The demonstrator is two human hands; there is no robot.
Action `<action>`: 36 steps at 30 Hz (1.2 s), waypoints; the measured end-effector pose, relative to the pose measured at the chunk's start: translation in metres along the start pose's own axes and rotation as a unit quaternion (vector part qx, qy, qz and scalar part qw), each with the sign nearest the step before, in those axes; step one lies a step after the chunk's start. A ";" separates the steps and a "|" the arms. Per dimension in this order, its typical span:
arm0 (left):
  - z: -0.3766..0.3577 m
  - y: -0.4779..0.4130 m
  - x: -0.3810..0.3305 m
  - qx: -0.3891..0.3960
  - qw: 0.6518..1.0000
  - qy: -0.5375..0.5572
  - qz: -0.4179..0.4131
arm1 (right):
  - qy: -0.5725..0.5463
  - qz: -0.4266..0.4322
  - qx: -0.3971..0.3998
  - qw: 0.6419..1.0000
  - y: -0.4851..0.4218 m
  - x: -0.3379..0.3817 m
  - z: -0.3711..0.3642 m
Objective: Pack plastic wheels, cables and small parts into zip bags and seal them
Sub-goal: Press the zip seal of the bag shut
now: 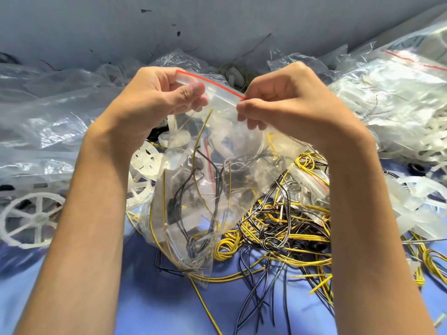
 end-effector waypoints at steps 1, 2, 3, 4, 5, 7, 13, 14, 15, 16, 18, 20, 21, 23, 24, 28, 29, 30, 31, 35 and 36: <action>-0.001 0.000 0.000 0.002 1.000 0.000 -0.003 | -0.003 -0.004 0.002 1.000 0.000 0.000 -0.001; -0.003 -0.001 -0.001 0.003 1.000 -0.002 -0.006 | 0.002 -0.008 0.003 1.000 -0.001 0.000 -0.002; -0.006 -0.002 -0.001 0.003 1.000 -0.006 -0.008 | 0.013 -0.011 0.002 1.000 -0.001 -0.001 -0.003; -0.008 -0.003 -0.002 0.002 1.000 -0.010 -0.013 | 0.027 -0.011 -0.002 1.000 -0.002 -0.001 -0.003; -0.010 -0.004 -0.003 -0.003 1.000 -0.011 -0.019 | 0.036 -0.010 -0.005 0.999 -0.002 -0.001 -0.002; -0.011 -0.005 -0.003 -0.018 0.999 -0.001 -0.037 | 0.029 -0.001 -0.005 1.000 0.000 0.000 0.001; -0.015 -0.009 -0.004 -0.036 0.996 -0.024 -0.083 | 0.015 0.009 -0.019 1.000 0.000 0.002 -0.002; -0.016 -0.009 -0.004 -0.034 0.995 -0.027 -0.085 | 0.017 0.011 -0.020 1.000 -0.001 0.004 -0.003; -0.017 -0.009 -0.004 -0.029 0.995 -0.029 -0.086 | 0.014 0.013 -0.014 1.000 -0.002 0.006 -0.004; -0.017 -0.010 -0.004 -0.023 0.995 -0.032 -0.087 | 0.014 0.012 -0.002 1.000 -0.003 0.009 -0.006; -0.021 -0.011 -0.005 -0.012 0.995 -0.040 -0.086 | 0.048 0.007 0.021 0.999 -0.005 0.013 -0.011; -0.023 -0.012 -0.004 -0.013 0.995 -0.055 -0.079 | 0.095 0.002 0.009 0.995 -0.009 0.013 -0.016; -0.023 -0.012 -0.004 -0.017 0.995 -0.058 -0.076 | 0.104 -0.003 -0.005 0.995 -0.009 0.013 -0.016; -0.020 -0.011 -0.004 -0.014 0.996 -0.051 -0.073 | 0.098 -0.026 -0.030 0.994 -0.009 0.013 -0.014; -0.017 -0.010 -0.004 -0.008 0.996 -0.047 -0.073 | 0.089 -0.041 -0.034 0.995 -0.008 0.011 -0.011; -0.013 -0.007 -0.007 0.018 0.995 -0.049 -0.079 | 0.077 -0.060 -0.027 0.995 -0.005 0.006 -0.004; -0.015 -0.008 -0.008 0.027 0.995 -0.057 -0.083 | 0.077 -0.047 -0.020 0.996 -0.004 0.007 -0.004; -0.017 -0.008 -0.009 0.034 0.994 -0.064 -0.086 | 0.078 -0.031 -0.013 0.996 -0.003 0.009 -0.005; -0.020 -0.009 -0.011 0.038 0.993 -0.069 -0.089 | 0.081 -0.016 -0.008 0.997 -0.003 0.010 -0.006; -0.021 -0.008 -0.014 0.032 0.991 -0.080 -0.099 | 0.098 0.016 -0.003 0.995 -0.003 0.011 -0.005; -0.021 -0.007 -0.014 0.030 0.991 -0.083 -0.103 | 0.100 0.026 0.002 0.995 -0.002 0.012 -0.005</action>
Point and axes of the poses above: each hand's wrist, its own y-axis away from the middle knuckle, its own z-axis out of the back of the hand, x = y × z, the point moved 1 cm from there along -y, towards the middle knuckle, and after that the axes turned 11 degrees about x, right-handed, at the moved point
